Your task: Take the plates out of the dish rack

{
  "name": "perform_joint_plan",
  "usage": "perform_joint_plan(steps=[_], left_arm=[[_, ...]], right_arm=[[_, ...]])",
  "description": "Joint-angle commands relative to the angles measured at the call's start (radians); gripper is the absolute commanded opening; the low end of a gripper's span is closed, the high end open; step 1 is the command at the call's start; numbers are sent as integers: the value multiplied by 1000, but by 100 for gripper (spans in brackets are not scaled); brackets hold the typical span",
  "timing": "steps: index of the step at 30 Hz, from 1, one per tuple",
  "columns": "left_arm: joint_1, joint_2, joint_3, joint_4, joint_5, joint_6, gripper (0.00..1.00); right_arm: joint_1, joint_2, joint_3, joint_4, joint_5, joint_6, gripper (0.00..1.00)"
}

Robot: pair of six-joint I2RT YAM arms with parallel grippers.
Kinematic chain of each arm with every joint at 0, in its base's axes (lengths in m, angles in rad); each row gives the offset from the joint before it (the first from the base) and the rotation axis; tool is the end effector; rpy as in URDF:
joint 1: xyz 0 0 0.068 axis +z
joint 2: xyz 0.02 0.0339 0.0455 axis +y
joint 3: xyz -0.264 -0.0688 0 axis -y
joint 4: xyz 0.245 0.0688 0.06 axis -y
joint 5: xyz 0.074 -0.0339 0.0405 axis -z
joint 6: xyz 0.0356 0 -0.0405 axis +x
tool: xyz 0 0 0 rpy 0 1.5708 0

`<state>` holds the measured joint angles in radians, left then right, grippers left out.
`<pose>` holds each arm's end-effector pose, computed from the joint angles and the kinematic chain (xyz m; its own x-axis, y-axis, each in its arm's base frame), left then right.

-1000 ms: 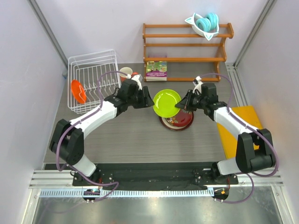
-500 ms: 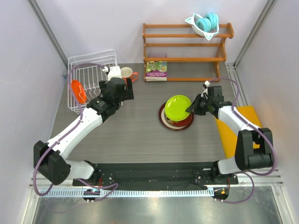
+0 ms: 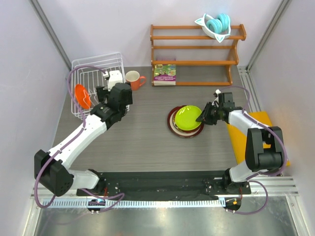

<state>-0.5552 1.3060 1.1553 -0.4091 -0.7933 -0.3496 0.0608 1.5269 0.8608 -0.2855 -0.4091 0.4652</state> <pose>0.2564 -0.1292 0.3383 -0.3748 -0.0502 -0.9257 -0.2893 0.9550 0.0653 0.2986 0.0324 0.1862 -0.8548 0.3603 -0.3734 0.1089 0.8281 0.5499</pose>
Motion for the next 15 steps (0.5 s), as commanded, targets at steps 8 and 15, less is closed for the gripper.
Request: perform_joint_plan(steps=[8, 15], left_arm=[[28, -13, 6, -5, -26, -8, 99], [83, 19, 41, -39, -14, -18, 99]], right_arm=[[-1, -5, 7, -44, -8, -36, 59], [1, -77, 50, -150, 116, -88, 65]])
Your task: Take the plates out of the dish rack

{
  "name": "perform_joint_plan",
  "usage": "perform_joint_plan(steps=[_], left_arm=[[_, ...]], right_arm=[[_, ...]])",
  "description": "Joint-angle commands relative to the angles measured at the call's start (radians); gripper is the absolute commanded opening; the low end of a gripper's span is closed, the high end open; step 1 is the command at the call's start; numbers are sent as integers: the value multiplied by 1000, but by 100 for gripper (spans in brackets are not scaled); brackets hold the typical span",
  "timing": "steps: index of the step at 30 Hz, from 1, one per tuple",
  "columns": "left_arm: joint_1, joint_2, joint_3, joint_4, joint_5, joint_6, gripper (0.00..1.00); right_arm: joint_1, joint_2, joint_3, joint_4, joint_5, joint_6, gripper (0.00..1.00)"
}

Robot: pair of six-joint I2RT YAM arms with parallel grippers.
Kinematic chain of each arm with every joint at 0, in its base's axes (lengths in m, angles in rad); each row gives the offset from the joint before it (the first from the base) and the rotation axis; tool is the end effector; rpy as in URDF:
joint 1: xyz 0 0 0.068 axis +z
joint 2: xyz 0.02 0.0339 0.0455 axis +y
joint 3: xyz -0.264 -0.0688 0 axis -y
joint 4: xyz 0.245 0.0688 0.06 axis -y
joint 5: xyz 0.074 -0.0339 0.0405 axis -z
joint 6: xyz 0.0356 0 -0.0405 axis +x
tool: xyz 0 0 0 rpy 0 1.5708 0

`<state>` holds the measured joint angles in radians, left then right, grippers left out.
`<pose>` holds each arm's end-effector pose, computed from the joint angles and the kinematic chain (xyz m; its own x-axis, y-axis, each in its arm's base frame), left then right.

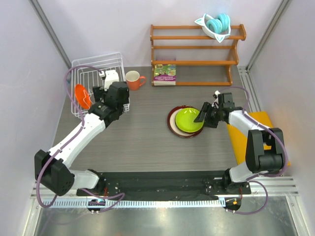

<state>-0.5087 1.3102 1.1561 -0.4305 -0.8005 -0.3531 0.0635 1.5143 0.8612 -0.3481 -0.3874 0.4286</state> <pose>0.2619 -0.1168 0.3358 -0.3888 -0.0589 -0.9194 -0.3389 0.9371 0.0833 0.2924 0.0321 0.1858 -0.8733 0.3300 -0.3583 0.1109 0.8509 0.5135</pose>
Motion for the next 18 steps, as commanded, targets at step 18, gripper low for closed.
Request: perform_joint_plan(steps=[18], left_arm=[[401, 150, 112, -19, 52, -52, 100]], right_arm=[[-2, -195, 96, -147, 188, -74, 68]])
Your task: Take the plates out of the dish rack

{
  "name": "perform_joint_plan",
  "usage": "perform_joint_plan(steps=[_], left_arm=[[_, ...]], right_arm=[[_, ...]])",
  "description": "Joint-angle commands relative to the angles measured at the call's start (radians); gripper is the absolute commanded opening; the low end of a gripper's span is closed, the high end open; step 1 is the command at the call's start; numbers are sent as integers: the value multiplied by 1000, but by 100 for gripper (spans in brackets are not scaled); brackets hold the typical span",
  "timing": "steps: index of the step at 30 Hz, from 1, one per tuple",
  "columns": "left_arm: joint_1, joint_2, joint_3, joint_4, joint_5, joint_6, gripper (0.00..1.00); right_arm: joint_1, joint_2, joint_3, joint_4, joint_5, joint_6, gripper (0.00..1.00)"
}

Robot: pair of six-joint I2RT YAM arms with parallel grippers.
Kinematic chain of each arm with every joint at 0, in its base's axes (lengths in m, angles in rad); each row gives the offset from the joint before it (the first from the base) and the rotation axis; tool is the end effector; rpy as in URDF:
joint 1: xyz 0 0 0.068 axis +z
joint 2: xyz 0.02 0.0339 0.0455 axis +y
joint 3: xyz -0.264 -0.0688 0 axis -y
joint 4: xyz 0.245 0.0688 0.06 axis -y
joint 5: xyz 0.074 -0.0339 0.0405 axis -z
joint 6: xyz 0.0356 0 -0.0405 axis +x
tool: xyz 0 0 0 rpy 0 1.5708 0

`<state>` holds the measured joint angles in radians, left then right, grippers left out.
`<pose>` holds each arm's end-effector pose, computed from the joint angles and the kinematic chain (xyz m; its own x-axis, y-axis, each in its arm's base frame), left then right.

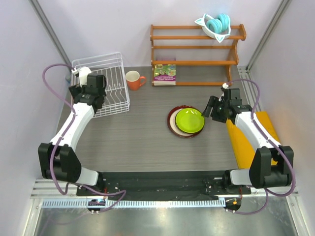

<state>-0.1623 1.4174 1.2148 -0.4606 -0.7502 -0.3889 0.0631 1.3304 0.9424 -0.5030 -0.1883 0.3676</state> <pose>0.3104 -0.0262 0.3223 -0.4060 -0.2146 -0.8883 -0.6116 0.7861 0.0896 0.2742 0.0240 0.2480 -0.7888 0.3039 -0.5343 0.1115 0.9256 0.3618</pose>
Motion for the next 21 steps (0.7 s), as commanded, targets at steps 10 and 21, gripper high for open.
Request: perform_joint_plan(steps=[10, 21], left_arm=[[237, 191, 135, 100, 228, 10, 99], [265, 339, 184, 152, 348, 53, 90]], right_arm=[[0, 58, 2, 64, -74, -12, 68], [0, 115, -14, 106, -99, -9, 67]])
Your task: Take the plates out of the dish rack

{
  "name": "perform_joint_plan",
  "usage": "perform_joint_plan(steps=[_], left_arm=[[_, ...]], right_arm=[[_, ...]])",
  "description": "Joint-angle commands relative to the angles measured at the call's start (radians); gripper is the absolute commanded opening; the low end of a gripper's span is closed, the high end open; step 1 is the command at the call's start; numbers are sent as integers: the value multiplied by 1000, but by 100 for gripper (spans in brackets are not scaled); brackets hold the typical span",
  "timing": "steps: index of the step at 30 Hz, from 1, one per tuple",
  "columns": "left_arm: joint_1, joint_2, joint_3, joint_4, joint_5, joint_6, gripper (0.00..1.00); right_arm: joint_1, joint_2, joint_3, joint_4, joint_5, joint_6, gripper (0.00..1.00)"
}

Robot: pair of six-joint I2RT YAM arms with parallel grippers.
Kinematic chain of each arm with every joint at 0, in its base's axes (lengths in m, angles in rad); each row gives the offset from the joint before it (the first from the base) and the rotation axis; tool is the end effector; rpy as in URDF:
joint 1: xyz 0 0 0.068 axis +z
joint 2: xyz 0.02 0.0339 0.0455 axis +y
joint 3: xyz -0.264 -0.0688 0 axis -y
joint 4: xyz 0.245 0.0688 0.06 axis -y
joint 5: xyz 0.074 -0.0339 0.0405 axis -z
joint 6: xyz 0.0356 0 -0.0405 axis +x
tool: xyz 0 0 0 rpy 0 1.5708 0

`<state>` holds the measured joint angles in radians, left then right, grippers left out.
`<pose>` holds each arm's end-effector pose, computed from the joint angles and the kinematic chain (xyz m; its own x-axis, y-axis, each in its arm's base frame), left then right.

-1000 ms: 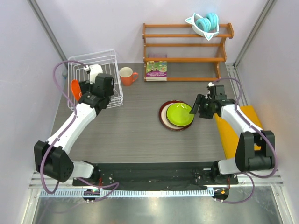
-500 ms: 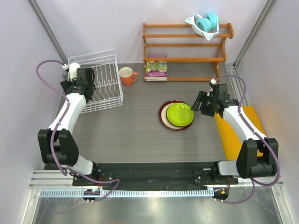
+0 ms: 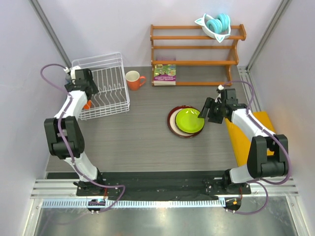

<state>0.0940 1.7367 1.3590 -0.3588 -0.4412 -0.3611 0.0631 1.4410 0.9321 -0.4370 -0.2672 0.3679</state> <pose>0.3890 0.0519 0.2680 -0.4843 -0.3666 -0.7944 -0.6103 0.7921 0.0066 0.2912 0.0278 0.2204 -0.8326 0.2950 -0.4688 0.0905 0.9075 0.4102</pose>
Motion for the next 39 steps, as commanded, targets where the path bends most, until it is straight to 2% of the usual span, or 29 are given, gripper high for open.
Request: perform_joint_plan(steps=[1, 10, 12, 15, 16, 19, 22, 25, 28, 30, 31, 33, 34, 39], left_arm=[[12, 24, 42, 53, 30, 28, 90], [58, 67, 41, 77, 27, 19, 92], [62, 87, 57, 75, 35, 13, 89], [72, 104, 77, 101, 52, 7, 78], [72, 119, 89, 90, 53, 5, 70], [78, 141, 124, 80, 53, 13, 58], [85, 150, 146, 61, 50, 10, 49], [90, 146, 140, 67, 44, 7, 44], [92, 147, 141, 64, 38, 7, 26], [90, 150, 147, 52, 32, 8, 19], [90, 153, 152, 46, 26, 7, 11], [90, 150, 153, 37, 18, 8, 3], [90, 147, 153, 37, 7, 11, 0], [90, 109, 143, 32, -25, 24, 0]], right_arm=[[-2, 9, -4, 41, -21, -11, 67], [-2, 32, -6, 52, -35, -15, 66], [-2, 41, -6, 53, -40, -14, 66], [-2, 52, -7, 60, -43, -17, 65], [-2, 55, -6, 61, -43, -17, 65], [0, 64, -3, 60, -47, -18, 65], [-2, 73, -1, 63, -52, -18, 65], [-2, 76, -3, 63, -52, -18, 64], [-2, 76, -3, 63, -55, -18, 64], [-2, 78, -1, 63, -56, -18, 64], [0, 78, -1, 61, -56, -18, 64], [-2, 78, 1, 63, -60, -18, 64], [0, 79, 1, 61, -60, -18, 64], [0, 81, -1, 60, -69, -18, 64]])
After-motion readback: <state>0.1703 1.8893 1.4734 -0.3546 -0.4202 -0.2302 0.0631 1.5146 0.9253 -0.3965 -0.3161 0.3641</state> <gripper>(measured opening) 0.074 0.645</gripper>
